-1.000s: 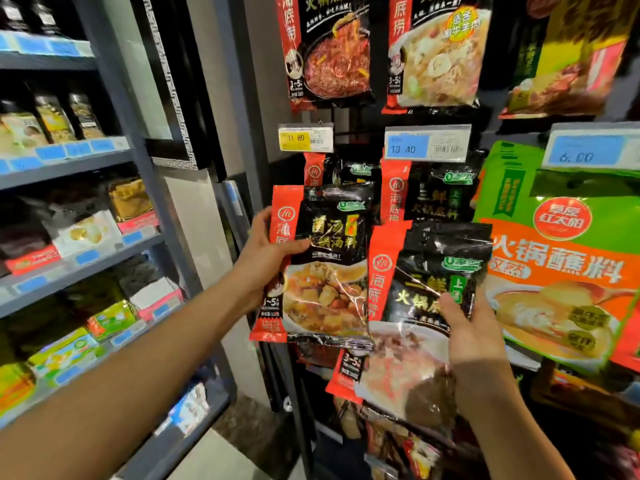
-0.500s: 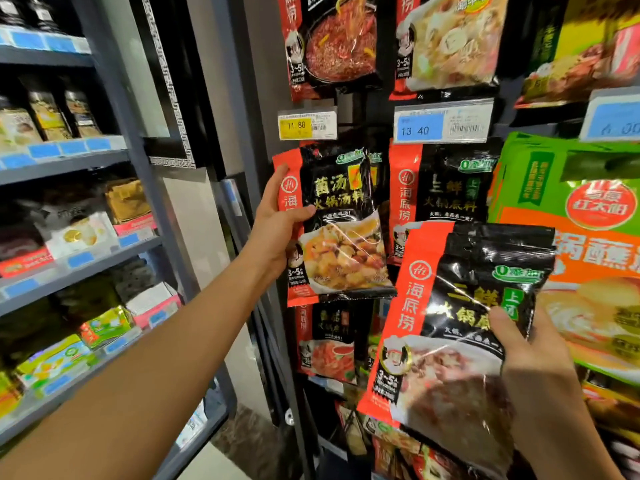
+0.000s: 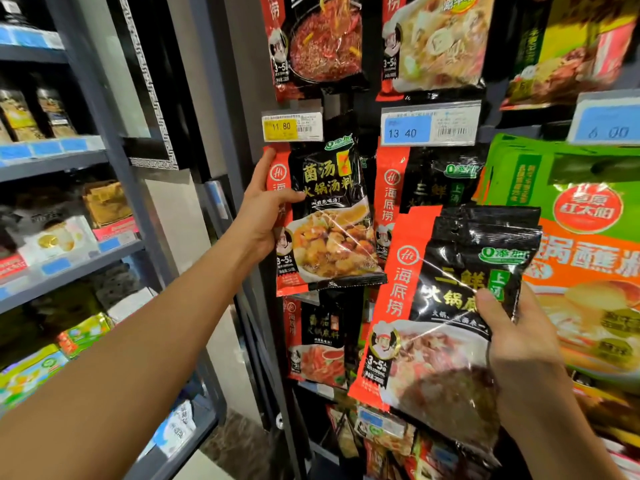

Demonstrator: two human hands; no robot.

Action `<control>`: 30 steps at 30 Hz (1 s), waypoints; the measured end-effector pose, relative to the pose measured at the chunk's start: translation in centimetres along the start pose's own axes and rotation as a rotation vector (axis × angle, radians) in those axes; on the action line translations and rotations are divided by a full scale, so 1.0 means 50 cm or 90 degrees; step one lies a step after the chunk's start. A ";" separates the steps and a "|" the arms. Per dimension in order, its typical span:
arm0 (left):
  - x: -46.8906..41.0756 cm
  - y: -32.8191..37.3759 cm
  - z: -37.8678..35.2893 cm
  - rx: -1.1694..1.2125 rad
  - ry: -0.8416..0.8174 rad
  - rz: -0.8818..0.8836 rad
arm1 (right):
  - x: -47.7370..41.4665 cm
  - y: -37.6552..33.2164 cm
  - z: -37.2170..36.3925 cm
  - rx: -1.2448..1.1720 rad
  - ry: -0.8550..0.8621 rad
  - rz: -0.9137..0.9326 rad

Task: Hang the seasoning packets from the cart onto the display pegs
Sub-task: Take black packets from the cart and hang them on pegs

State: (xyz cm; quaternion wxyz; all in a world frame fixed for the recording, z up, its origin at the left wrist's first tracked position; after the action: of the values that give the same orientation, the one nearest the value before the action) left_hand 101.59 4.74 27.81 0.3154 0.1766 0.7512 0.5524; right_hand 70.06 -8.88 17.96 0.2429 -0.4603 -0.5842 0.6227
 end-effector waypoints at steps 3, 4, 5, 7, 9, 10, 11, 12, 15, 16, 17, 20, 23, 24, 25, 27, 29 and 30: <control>-0.010 0.008 -0.004 0.002 0.003 0.018 | -0.006 0.004 -0.003 -0.012 -0.001 0.005; -0.015 0.009 -0.005 0.001 -0.001 0.024 | -0.007 0.005 -0.002 -0.017 -0.002 0.004; -0.018 0.011 -0.007 -0.001 -0.007 0.031 | -0.009 0.005 -0.001 -0.019 -0.007 0.006; -0.023 0.014 -0.009 -0.014 -0.020 0.051 | -0.014 0.011 0.003 -0.044 -0.009 -0.002; -0.027 0.019 -0.007 -0.042 -0.020 0.074 | -0.014 0.018 0.010 -0.043 -0.006 -0.006; -0.029 0.022 -0.006 -0.055 -0.019 0.078 | -0.015 0.018 0.012 -0.038 -0.006 -0.011; -0.029 0.024 -0.005 -0.062 -0.019 0.084 | -0.015 0.018 0.013 -0.035 -0.008 -0.016; -0.030 0.021 -0.003 -0.051 -0.021 0.094 | -0.015 0.015 0.013 -0.031 -0.009 -0.018; -0.039 0.016 -0.009 -0.038 -0.031 0.117 | -0.013 0.005 0.016 -0.029 -0.002 -0.016; -0.045 0.013 -0.014 -0.041 -0.033 0.122 | -0.014 0.004 0.017 -0.031 -0.004 -0.013; -0.052 0.011 -0.019 -0.049 -0.026 0.124 | -0.013 0.003 0.018 -0.027 -0.004 -0.006; -0.075 0.006 -0.026 -0.231 0.017 0.076 | -0.006 -0.006 0.014 -0.021 -0.001 0.012; -0.087 -0.005 -0.031 -0.517 0.018 0.034 | 0.004 -0.030 0.010 -0.001 -0.007 0.035; -0.078 -0.009 -0.036 -0.555 0.023 0.045 | 0.004 -0.036 0.009 0.000 -0.016 0.040; -0.053 -0.011 -0.043 -0.567 0.045 0.064 | 0.007 -0.043 0.009 0.010 -0.018 0.047; 0.018 -0.012 -0.071 -0.534 0.072 0.063 | 0.011 -0.057 0.008 0.037 -0.010 0.057; 0.099 -0.024 -0.121 -0.368 -0.021 0.040 | 0.017 -0.069 0.006 0.050 0.004 0.064; 0.144 -0.030 -0.156 -0.285 -0.103 0.059 | 0.022 -0.077 0.004 0.059 0.007 0.072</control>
State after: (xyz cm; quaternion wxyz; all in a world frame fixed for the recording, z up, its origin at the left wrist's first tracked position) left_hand 91.22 3.06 25.87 0.3803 0.1801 0.5734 0.7029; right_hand 68.51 -7.30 21.28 0.2316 -0.4844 -0.5266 0.6591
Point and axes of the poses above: each hand's wrist, its own x-axis away from the middle knuckle, its own z-axis out of the back of the hand, y = z × x, the point moved 6 cm from there along -x, towards the middle knuckle, and after that the axes turned 6 degrees about -y, right-handed, at the moved point
